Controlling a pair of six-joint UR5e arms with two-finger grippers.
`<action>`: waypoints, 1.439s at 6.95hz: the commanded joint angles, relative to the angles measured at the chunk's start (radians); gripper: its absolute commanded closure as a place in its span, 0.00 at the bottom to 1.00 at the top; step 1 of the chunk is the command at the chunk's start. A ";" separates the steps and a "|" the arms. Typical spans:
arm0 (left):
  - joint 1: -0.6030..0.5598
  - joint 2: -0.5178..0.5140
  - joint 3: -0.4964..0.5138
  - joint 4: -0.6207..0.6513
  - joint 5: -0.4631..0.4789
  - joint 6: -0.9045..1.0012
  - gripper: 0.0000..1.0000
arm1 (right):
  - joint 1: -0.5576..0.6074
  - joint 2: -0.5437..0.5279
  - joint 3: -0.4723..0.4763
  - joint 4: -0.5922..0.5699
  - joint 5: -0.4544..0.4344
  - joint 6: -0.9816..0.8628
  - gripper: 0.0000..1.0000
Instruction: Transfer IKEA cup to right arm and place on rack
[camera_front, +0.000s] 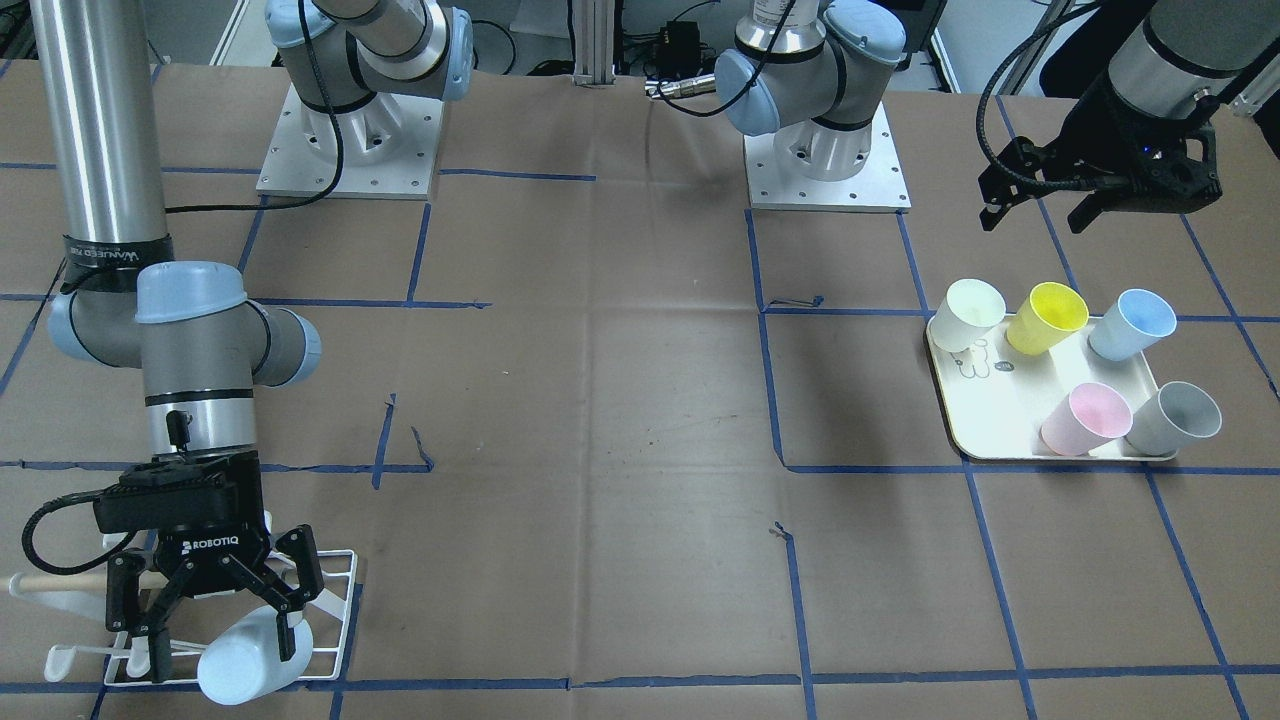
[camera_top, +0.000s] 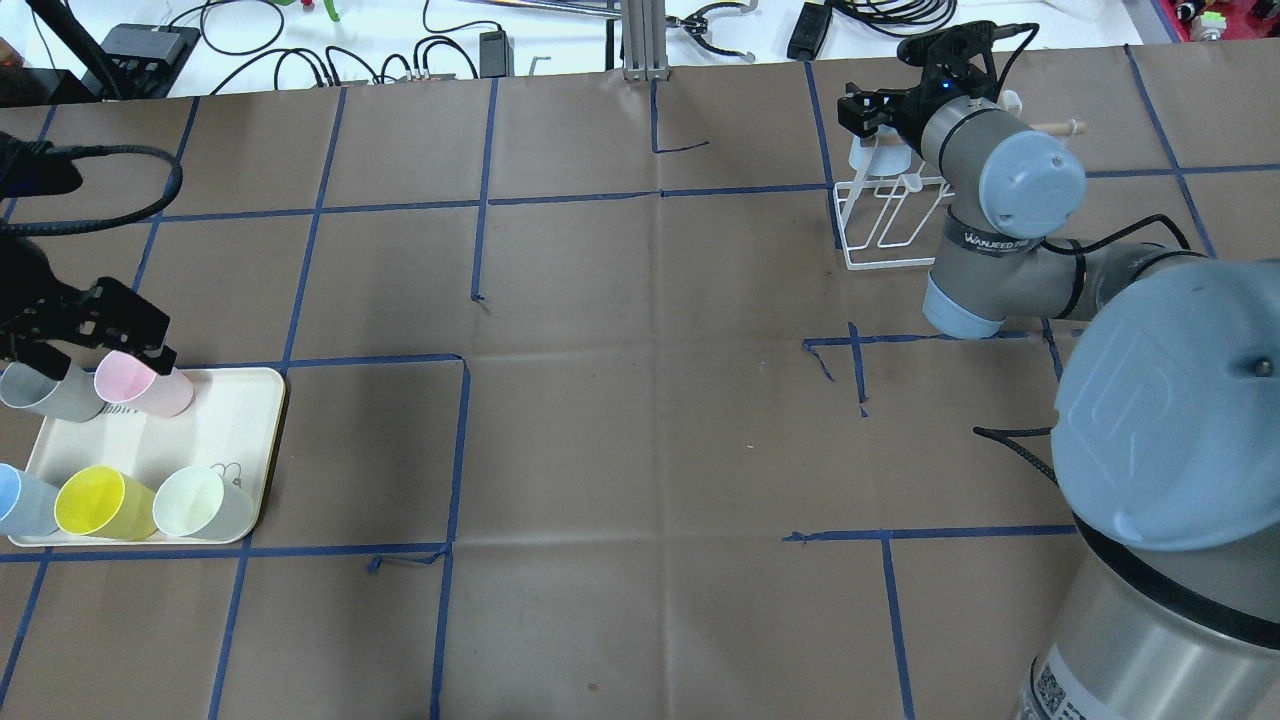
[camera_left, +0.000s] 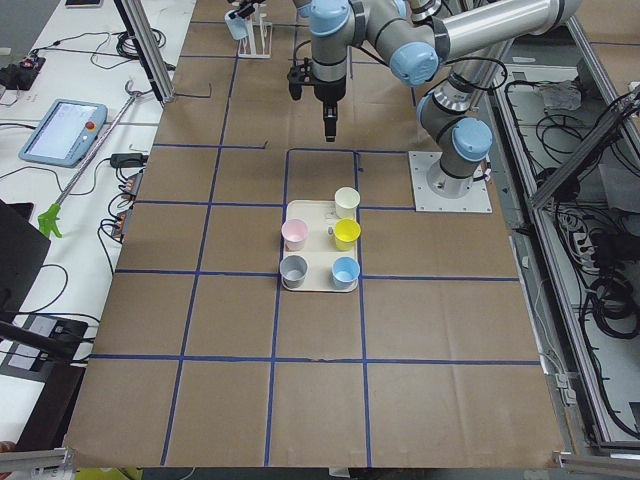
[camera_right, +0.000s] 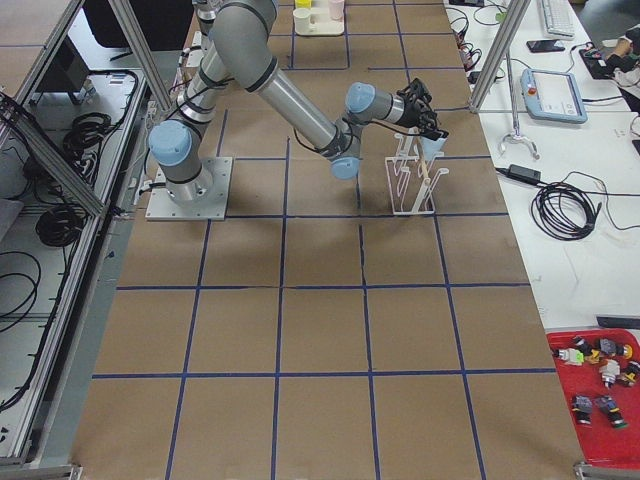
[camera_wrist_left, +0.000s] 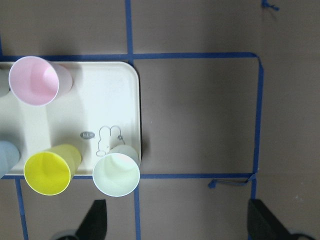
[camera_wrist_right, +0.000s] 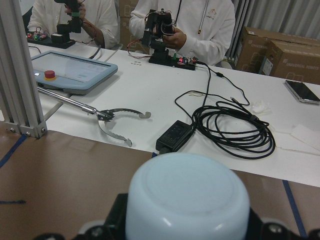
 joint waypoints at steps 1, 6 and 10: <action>0.058 0.065 -0.122 0.062 0.001 0.068 0.01 | 0.001 -0.009 -0.023 0.002 0.003 0.003 0.01; 0.097 0.035 -0.345 0.352 0.001 0.104 0.01 | 0.005 -0.183 -0.048 0.159 0.241 0.077 0.00; 0.097 -0.123 -0.410 0.506 0.012 0.122 0.01 | 0.031 -0.219 -0.049 0.161 0.232 0.254 0.00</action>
